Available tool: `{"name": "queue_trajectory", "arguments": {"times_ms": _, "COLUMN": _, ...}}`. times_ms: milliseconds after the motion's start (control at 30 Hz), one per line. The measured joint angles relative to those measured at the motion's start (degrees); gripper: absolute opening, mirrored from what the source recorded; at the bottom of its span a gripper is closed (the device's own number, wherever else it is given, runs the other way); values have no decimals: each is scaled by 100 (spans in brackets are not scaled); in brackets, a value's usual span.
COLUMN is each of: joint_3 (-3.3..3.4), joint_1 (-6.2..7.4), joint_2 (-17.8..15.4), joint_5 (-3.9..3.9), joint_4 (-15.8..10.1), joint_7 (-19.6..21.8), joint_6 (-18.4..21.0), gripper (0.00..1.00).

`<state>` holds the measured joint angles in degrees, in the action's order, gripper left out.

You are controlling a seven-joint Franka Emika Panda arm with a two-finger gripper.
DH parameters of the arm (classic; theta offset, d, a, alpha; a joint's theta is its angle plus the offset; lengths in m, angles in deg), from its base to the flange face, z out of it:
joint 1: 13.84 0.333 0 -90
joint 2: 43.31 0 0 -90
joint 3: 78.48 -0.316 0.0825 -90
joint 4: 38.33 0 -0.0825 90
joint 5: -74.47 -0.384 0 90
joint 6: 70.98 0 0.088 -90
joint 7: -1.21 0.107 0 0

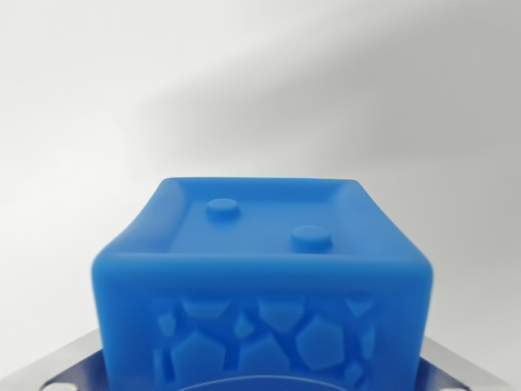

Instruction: Stack cube

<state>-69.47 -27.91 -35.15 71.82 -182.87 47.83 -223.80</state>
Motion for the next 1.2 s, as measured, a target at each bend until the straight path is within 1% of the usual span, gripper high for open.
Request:
{"name": "queue_trajectory", "arguments": {"times_ms": 700, "joint_3": -21, "joint_1": 53, "joint_2": 304, "joint_5": -28, "joint_4": 755, "joint_7": 268, "joint_6": 455, "gripper": 0}}
{"name": "queue_trajectory", "arguments": {"times_ms": 1200, "joint_3": -44, "joint_1": 65, "joint_2": 546, "joint_5": -49, "joint_4": 1313, "joint_7": 448, "joint_6": 779, "gripper": 0}}
